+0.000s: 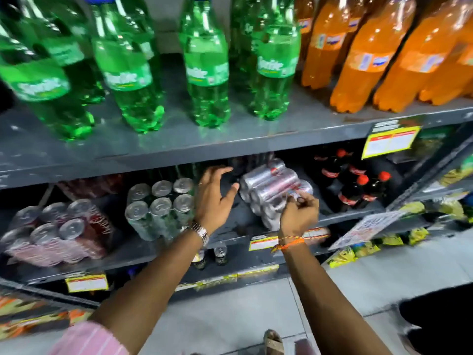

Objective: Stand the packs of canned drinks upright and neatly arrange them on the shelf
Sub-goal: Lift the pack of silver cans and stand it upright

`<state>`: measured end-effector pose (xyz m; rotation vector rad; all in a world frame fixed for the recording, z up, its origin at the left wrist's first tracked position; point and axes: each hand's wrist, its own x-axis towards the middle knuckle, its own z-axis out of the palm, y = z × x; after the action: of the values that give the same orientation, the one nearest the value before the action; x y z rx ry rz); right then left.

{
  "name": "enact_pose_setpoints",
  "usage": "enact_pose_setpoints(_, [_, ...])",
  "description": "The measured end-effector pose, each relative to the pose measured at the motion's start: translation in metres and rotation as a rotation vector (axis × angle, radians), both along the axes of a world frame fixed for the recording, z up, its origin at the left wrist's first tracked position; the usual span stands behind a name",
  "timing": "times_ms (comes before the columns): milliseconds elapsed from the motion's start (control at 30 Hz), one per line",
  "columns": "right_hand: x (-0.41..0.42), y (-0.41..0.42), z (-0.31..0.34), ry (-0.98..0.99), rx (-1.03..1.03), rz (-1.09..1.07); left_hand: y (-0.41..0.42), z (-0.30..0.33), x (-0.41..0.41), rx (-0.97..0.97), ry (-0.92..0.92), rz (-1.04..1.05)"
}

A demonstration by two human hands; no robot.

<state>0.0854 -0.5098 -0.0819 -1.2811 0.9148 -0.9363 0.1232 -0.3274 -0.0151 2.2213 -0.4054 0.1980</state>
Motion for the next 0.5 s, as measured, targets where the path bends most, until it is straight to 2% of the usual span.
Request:
enact_pose_setpoints(133, [0.002, -0.040, -0.007, 0.256, 0.127, 0.138, -0.072, 0.000, 0.037, 0.254, 0.234, -0.156])
enact_pose_setpoints(267, [0.008, -0.054, -0.009, 0.350, 0.315, 0.239, -0.113, -0.013, 0.076, 0.448, 0.412, -0.198])
enact_pose_setpoints(400, [0.008, -0.050, -0.007, 0.321, 0.390, 0.259, -0.127, -0.017, 0.081, 0.471, 0.467, -0.199])
enact_pose_setpoints(500, [0.012, -0.058, -0.008, 0.402, 0.331, 0.281, -0.122, -0.018, 0.078, 0.424, 0.546, -0.191])
